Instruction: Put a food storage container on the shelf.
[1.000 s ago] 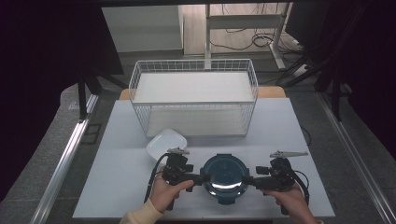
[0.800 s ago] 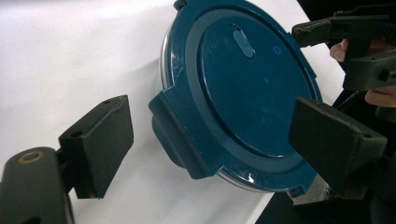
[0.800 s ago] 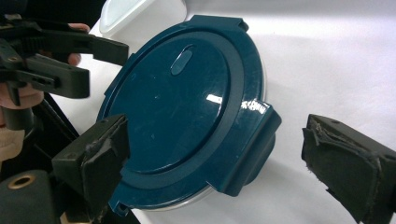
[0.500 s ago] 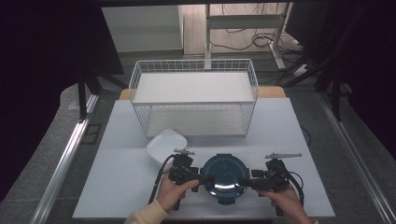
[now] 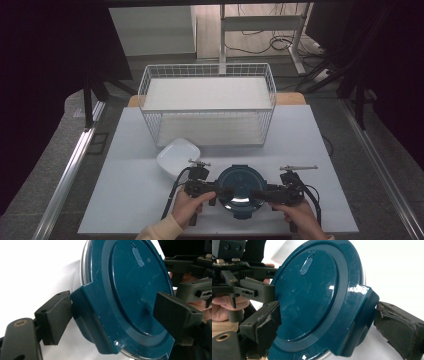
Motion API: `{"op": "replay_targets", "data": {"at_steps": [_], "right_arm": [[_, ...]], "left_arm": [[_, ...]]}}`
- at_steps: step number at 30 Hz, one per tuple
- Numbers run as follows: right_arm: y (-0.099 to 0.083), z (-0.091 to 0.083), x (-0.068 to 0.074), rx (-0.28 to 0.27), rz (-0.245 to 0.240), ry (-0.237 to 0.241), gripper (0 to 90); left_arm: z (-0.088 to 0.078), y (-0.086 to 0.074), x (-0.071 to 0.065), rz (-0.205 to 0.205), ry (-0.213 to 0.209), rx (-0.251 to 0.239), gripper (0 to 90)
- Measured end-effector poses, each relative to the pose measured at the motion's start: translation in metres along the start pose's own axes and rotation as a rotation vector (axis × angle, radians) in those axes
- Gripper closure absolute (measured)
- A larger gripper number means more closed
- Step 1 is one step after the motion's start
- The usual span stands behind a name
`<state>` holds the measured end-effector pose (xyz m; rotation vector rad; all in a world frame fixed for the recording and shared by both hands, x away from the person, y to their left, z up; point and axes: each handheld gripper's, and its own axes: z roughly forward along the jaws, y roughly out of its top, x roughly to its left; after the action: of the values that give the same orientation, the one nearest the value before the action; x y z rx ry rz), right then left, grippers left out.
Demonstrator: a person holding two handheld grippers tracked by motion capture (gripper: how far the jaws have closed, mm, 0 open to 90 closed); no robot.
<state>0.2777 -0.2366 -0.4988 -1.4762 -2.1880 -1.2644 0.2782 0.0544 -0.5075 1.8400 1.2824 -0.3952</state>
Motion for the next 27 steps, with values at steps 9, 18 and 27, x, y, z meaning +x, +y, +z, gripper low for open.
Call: {"op": "replay_targets", "data": {"at_steps": [9,18,27], "right_arm": [[-0.0020,0.0039,-0.0021,0.000,0.061,0.031,12.4],[-0.0019,0.0034,-0.0055,0.009,0.102,0.024,21.9],[-0.0010,-0.0002,-0.0089,0.002,0.138,0.040,27.3]], "left_arm": [[0.0015,-0.0021,0.0040,-0.055,-0.047,0.000,20.0],[-0.0004,-0.0043,0.0063,-0.071,-0.057,-0.004,23.5],[-0.0055,-0.0053,0.0059,-0.082,-0.062,-0.015,28.4]]}}
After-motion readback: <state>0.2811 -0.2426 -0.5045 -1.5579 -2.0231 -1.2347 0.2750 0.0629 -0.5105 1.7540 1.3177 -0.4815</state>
